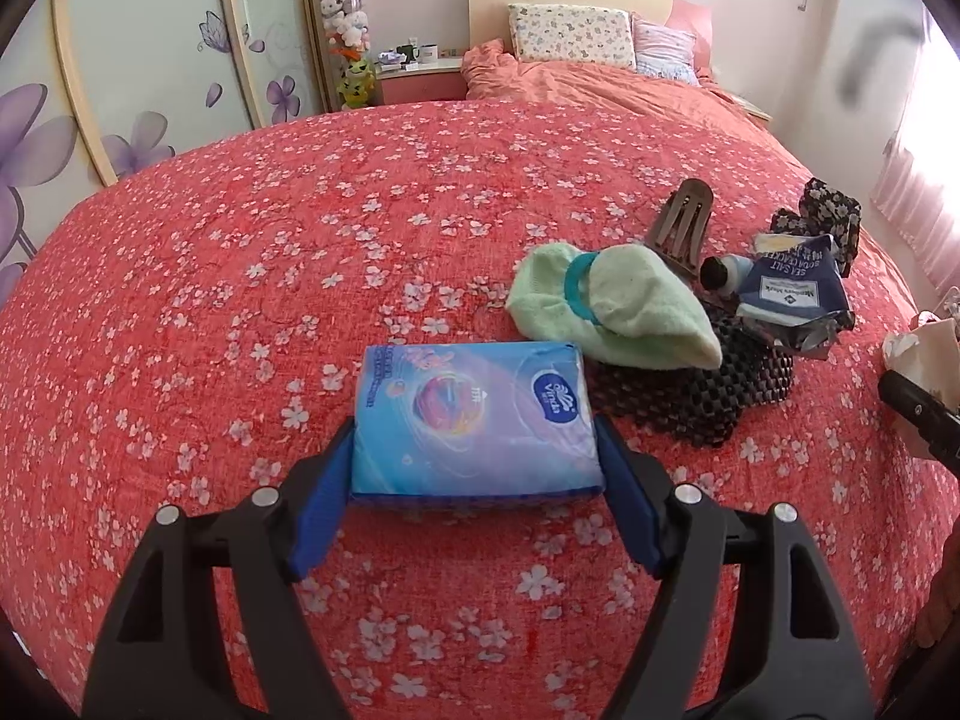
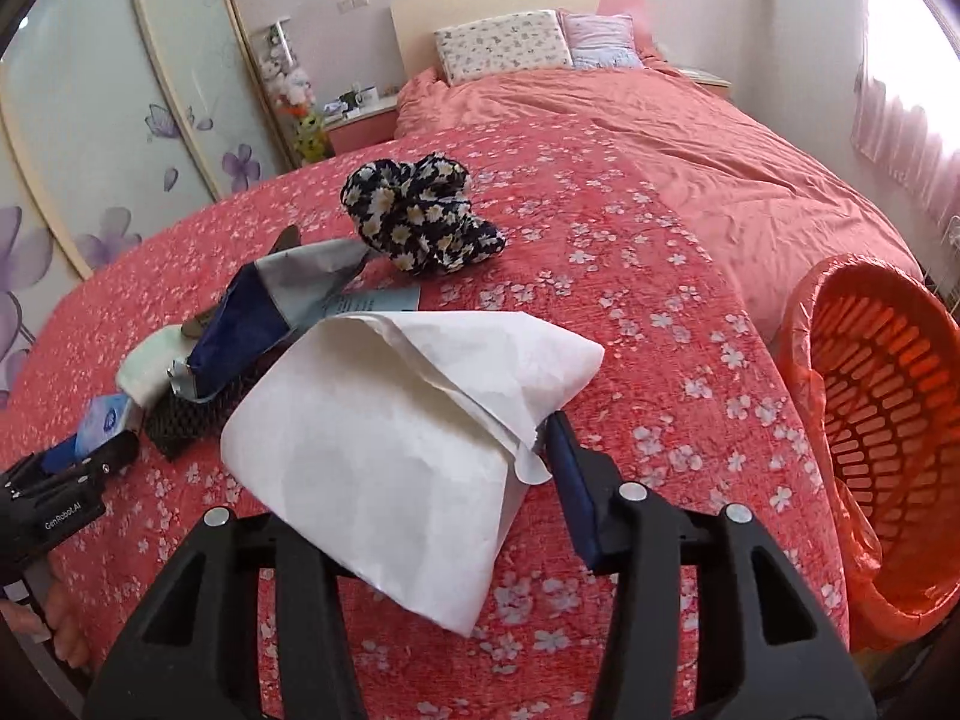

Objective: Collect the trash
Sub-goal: 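Grasp the blue tissue pack with the left tool while the right tool grasps the white tissue, then carry the tissue pack and white tissue to the orange basket and release both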

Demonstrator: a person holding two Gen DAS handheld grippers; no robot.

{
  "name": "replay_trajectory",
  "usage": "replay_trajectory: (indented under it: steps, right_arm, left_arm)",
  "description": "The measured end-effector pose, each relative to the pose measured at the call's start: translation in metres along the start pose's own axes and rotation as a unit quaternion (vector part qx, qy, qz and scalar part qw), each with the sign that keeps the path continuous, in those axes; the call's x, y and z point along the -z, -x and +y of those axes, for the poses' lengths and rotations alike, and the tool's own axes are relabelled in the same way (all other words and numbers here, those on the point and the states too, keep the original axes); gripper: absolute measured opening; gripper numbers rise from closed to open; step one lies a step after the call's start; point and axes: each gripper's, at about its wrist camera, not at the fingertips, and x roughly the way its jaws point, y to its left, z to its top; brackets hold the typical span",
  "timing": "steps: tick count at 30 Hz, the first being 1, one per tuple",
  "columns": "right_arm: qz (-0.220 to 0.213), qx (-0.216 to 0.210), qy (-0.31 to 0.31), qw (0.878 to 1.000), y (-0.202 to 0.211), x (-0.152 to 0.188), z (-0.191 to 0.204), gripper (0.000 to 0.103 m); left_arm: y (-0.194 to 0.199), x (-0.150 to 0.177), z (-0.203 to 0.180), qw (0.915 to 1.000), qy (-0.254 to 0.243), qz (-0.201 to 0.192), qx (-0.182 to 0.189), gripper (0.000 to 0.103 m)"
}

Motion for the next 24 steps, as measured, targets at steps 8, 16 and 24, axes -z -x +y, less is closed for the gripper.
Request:
replay_trajectory:
  steps: [8,16,24]
  right_arm:
    - [-0.001,0.013,0.020,1.000,0.002,0.001,0.004,0.056]
    - [-0.014,0.009,0.031,0.999,0.016,0.002,0.008,0.045]
    - [-0.049,-0.007,0.033,0.998,0.046,-0.006,0.009,0.044]
  left_arm:
    - [0.001,0.003,0.003,1.0000,0.003,0.000,-0.003,0.074]
    - [0.006,0.003,0.004,1.0000,-0.001,-0.003,-0.006,0.072]
    - [0.031,0.000,0.005,0.9997,-0.007,-0.024,-0.004,0.072]
